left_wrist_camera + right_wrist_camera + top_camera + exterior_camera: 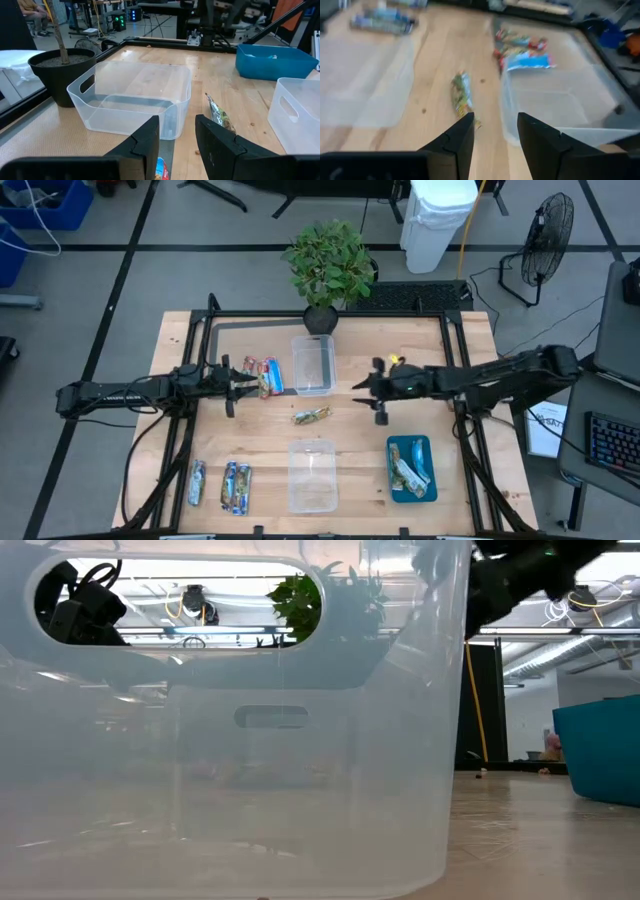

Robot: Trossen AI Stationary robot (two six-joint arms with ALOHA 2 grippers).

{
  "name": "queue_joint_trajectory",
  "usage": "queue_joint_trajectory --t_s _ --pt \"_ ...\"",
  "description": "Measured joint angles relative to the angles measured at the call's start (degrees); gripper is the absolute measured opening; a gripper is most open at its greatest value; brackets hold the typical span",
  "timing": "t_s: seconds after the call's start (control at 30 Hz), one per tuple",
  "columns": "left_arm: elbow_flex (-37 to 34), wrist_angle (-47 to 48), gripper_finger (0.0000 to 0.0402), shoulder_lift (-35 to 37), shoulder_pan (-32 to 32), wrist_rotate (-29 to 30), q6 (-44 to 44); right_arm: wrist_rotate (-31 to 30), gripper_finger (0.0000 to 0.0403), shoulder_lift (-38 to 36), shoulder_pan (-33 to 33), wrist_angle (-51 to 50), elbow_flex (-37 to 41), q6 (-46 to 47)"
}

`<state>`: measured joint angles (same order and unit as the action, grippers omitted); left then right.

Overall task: Pick and place Granola Bars by type
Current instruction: Put the yellow granola bar into the blue bin

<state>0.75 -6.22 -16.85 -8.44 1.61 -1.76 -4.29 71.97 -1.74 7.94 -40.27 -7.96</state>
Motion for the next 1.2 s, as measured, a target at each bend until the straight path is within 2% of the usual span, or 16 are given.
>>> queue_joint_trajectory --t_s 0.2,0.47,0.63,0.83,0.93,1.2 --pt "-0.01 0.0 0.0131 -0.02 0.01 -0.01 0.0 1.84 0.014 10.9 -0.98 -0.11 -6.23 -3.22" --pt "-0.02 0.0 0.0131 -0.02 0.01 0.0 0.0 2.86 0.014 20.76 0.39 3.5 -7.9 -3.66" --pt "-0.02 -0.01 0.0131 0.01 0.0 -0.02 0.0 3.05 0.014 24.51 1.15 9.14 -8.0 -3.29" --pt "-0.02 0.07 0.0131 0.0 -0.01 -0.02 0.0 3.26 0.014 27.47 1.77 10.98 -7.98 -2.49" --pt "-0.02 0.05 0.0131 0.01 0.01 0.0 0.0 6.0 0.014 29.02 1.77 12.37 -7.98 -1.27" --pt "-0.02 0.03 0.0131 0.01 -0.01 0.0 0.0 5.94 0.014 31.09 1.82 15.04 -7.95 -1.4"
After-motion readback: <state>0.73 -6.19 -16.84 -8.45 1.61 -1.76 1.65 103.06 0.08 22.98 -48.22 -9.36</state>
